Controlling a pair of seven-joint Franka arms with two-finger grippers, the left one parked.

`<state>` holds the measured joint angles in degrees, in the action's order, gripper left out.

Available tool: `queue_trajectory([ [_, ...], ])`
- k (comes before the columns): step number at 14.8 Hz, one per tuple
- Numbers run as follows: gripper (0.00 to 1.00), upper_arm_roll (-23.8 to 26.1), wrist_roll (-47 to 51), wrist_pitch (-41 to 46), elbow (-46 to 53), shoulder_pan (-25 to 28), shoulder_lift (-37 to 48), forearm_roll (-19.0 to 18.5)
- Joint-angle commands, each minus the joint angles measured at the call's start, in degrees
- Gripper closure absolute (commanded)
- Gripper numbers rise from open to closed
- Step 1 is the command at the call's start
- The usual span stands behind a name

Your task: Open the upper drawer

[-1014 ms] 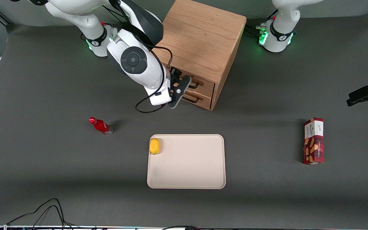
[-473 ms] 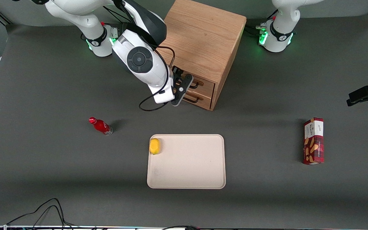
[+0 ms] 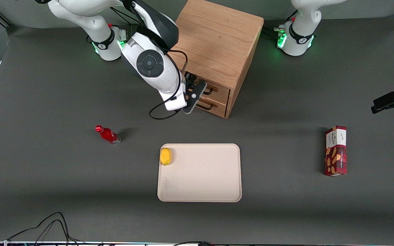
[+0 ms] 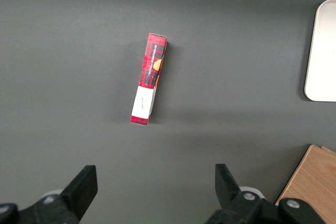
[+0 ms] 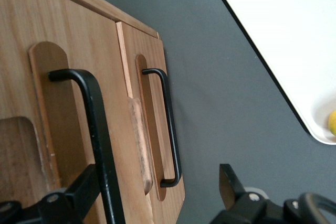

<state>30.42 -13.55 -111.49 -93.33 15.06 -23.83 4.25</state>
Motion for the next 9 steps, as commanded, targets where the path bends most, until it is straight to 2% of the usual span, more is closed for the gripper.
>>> queue_trajectory([
  [1, 0.00, -0.27, -0.87, -1.72, -1.68, 0.32, 1.15, -0.73],
  [6, 0.00, -0.36, -0.78, -2.95, -1.51, 0.06, -0.25, -3.19],
  [9, 0.00, -0.53, -0.69, -4.09, -1.59, -0.03, -0.61, -3.37],
])
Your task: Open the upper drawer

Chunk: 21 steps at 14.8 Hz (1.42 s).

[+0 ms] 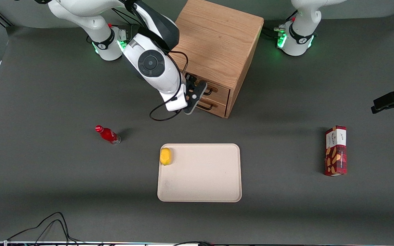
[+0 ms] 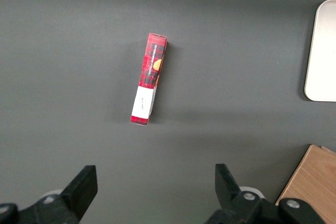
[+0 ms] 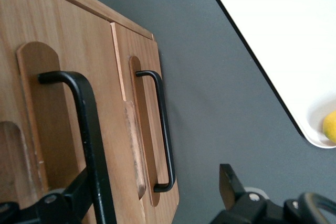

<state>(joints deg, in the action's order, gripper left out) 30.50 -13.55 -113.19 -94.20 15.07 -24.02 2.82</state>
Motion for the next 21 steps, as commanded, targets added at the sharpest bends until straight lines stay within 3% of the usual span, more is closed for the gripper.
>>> queue_trajectory([
  [1, 0.00, -0.70, -0.69, -2.47, -0.63, -0.05, -0.76, -2.03],
  [9, 0.00, -1.14, -0.52, -3.17, -0.37, -0.13, -2.00, -4.05],
  [21, 0.00, -2.63, -0.60, -2.91, 3.32, -1.01, -3.40, -3.97],
])
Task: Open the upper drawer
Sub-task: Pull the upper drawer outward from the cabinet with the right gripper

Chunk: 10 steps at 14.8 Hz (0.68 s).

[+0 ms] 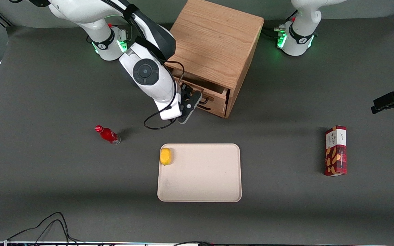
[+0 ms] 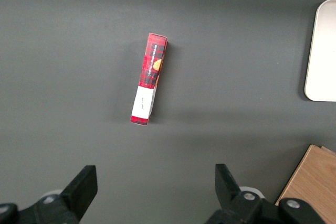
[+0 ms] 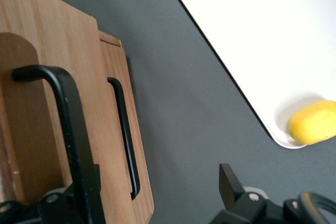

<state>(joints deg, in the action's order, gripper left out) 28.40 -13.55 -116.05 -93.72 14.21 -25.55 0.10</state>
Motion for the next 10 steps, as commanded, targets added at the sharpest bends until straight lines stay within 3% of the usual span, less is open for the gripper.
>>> queue_trajectory([
  [1, 0.00, -0.63, -0.60, 0.12, 3.63, -0.15, -2.31, -1.33],
  [10, 0.00, -3.27, -0.69, 0.47, 6.71, -0.15, -3.81, -1.42],
])
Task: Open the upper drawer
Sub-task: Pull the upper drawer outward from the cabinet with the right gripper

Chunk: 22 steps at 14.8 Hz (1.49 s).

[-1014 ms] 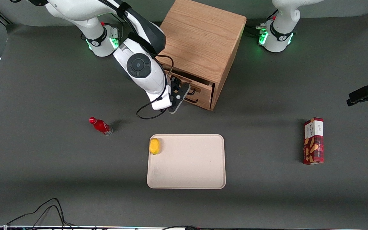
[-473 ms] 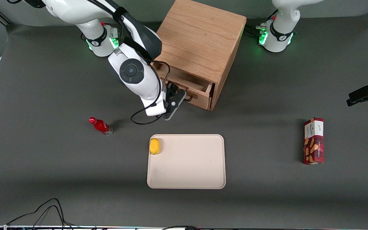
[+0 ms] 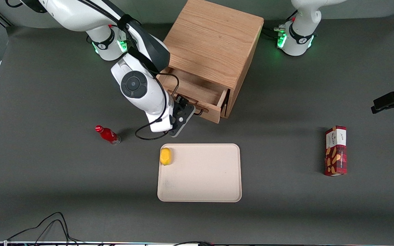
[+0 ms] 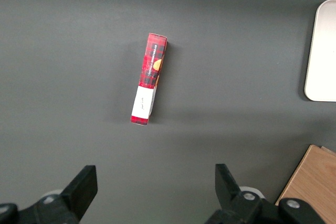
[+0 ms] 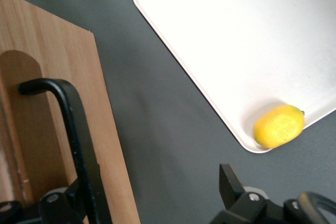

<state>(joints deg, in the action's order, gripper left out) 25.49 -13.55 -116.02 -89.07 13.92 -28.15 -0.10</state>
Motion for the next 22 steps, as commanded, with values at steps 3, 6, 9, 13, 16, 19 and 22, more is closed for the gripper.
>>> queue_trajectory([
  [3, 0.00, -1.06, -0.69, 0.44, 2.32, 0.06, -1.12, -1.22],
  [6, 0.00, -2.20, -1.04, 0.44, 3.20, -0.21, -1.21, -1.22],
  [9, 0.00, -2.29, -0.96, 0.44, 3.55, -0.30, -1.21, -3.32],
  [13, 0.00, -2.38, -0.96, 0.44, 4.78, -0.30, -2.26, -3.68],
  [16, 0.00, -3.87, -0.96, 0.36, 6.01, -0.12, -2.79, -3.85],
  [19, 0.00, -3.96, -0.87, 0.36, 6.36, -0.30, -3.49, -4.91],
  [22, 0.00, -4.57, -0.87, 0.36, 8.47, -0.30, -4.63, -5.17],
])
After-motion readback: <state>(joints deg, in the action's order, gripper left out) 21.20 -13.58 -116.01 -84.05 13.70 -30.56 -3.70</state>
